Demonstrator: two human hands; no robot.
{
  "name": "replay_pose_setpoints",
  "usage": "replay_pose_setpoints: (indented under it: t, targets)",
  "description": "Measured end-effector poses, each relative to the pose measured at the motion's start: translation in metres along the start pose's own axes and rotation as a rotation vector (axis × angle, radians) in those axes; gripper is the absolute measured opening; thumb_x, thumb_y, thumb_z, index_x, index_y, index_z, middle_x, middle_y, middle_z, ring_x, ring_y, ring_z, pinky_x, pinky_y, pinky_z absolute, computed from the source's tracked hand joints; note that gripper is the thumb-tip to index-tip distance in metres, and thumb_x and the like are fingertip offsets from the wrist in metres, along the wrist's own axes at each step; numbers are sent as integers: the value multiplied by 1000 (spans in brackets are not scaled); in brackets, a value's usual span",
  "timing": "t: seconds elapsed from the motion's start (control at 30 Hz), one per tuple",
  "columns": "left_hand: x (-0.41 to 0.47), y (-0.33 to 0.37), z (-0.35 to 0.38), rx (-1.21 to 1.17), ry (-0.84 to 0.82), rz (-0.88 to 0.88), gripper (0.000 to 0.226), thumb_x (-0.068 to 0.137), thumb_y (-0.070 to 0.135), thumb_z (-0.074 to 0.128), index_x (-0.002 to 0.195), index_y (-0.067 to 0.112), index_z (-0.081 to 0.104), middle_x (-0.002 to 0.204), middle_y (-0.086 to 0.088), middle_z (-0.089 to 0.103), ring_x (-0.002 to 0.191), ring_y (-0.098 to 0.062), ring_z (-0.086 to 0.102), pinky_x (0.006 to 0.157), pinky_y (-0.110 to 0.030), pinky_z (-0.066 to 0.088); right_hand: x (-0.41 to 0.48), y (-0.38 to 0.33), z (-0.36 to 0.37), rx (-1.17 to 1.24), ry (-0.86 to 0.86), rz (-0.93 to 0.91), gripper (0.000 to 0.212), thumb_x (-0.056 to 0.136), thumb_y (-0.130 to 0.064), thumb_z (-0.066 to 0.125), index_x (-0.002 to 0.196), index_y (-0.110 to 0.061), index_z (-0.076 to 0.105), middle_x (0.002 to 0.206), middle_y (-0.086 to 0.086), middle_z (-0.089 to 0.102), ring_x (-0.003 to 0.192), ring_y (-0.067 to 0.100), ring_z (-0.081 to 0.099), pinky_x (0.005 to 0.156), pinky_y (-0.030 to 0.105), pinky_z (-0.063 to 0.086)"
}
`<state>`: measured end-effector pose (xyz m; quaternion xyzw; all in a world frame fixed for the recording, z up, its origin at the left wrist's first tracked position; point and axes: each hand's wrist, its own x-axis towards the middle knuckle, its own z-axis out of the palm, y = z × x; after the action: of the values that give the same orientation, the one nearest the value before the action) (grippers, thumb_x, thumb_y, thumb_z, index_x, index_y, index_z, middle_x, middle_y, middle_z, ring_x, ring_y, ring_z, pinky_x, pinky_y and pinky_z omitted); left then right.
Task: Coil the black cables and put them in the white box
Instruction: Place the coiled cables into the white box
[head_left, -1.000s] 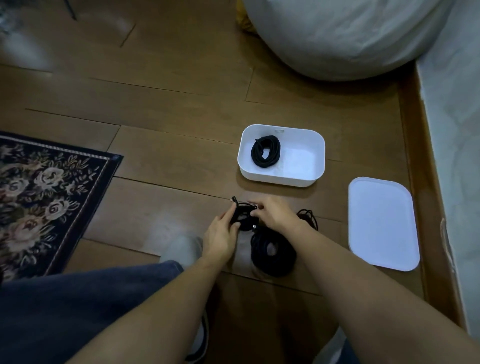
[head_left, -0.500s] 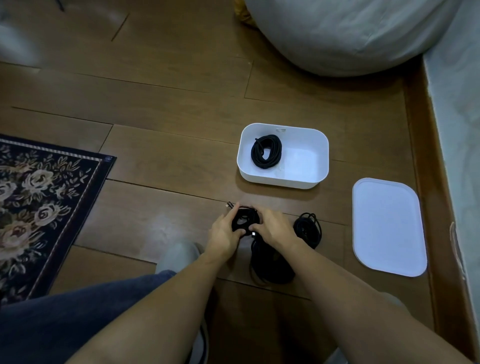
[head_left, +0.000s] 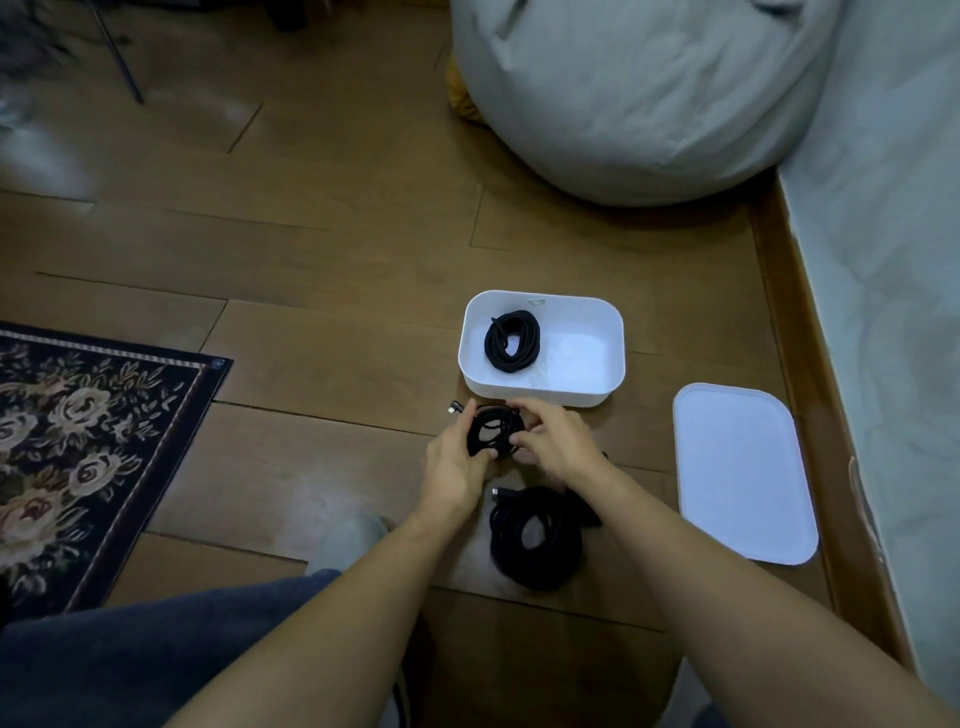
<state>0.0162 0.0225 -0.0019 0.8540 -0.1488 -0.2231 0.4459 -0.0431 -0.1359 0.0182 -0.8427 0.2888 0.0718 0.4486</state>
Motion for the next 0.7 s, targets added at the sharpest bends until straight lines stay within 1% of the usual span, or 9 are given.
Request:
replay_pose_setpoints:
  t: [0.03, 0.13, 0.2, 0.3, 0.4, 0.47, 0.57, 0.63, 0.7]
  targets:
    - [2, 11, -1, 3, 3, 48, 75, 84, 4, 71, 152, 24, 46, 129, -1, 68, 121, -18, 62, 103, -28, 48, -1, -3, -12, 17, 18, -12, 49, 88, -16, 73, 130, -38, 62, 97, -4, 65, 92, 15, 63, 78, 19, 52]
    - [16, 48, 5, 59, -19, 126, 74, 89, 5, 70, 155, 24, 42, 133, 1, 65, 122, -15, 59, 90, -11, 36, -2, -7, -49, -15, 108, -36, 48, 89, -22, 72, 133, -37, 60, 96, -5, 66, 94, 16, 63, 82, 29, 46]
    - [29, 68, 15, 114, -50, 175, 77, 91, 9, 69, 158, 28, 36, 138, 4, 62, 126, -16, 56, 93, -15, 38, 1, -3, -67, 1, 168, -10, 48, 90, -24, 71, 133, -40, 59, 100, -6, 68, 95, 16, 64, 85, 32, 48]
    - [51, 91, 34, 148, -100, 216, 80, 91, 9, 67, 160, 27, 30, 147, 5, 55, 136, -16, 49, 105, -24, 40, 13, 8, -90, 41, 240, 25, 49, 90, -22, 69, 134, -41, 59, 104, -5, 69, 92, 17, 64, 77, 29, 46]
    - [78, 101, 56, 161, -120, 223, 78, 91, 10, 67, 159, 28, 33, 141, 6, 59, 132, -15, 53, 100, -26, 44, 32, 20, -108, 69, 261, 52, 50, 92, -18, 66, 137, -37, 57, 107, 0, 68, 90, 16, 60, 65, 17, 40]
    - [97, 102, 71, 175, -122, 219, 76, 91, 13, 68, 157, 29, 35, 136, 6, 61, 126, -16, 57, 94, -27, 47, 47, 30, -114, 72, 263, 70, 52, 93, -17, 66, 140, -35, 55, 107, -1, 68, 91, 15, 58, 63, 14, 38]
    - [123, 96, 90, 186, -121, 193, 75, 90, 13, 70, 156, 26, 38, 136, 3, 62, 125, -19, 57, 98, -32, 48, 68, 45, -118, 59, 267, 71, 56, 91, -19, 67, 142, -34, 53, 110, -5, 72, 102, 14, 58, 74, 24, 38]
    - [137, 92, 100, 199, -116, 189, 75, 89, 13, 70, 156, 25, 39, 137, 2, 62, 125, -20, 56, 100, -33, 47, 81, 58, -117, 25, 260, 62, 57, 91, -20, 67, 144, -34, 51, 112, -7, 73, 110, 12, 48, 82, 25, 34]
    - [147, 88, 108, 202, -110, 179, 74, 88, 13, 71, 155, 24, 41, 136, 3, 63, 124, -19, 57, 98, -29, 46, 91, 69, -113, 12, 263, 63, 56, 93, -22, 66, 144, -37, 50, 114, -6, 70, 103, 5, 39, 84, 24, 33]
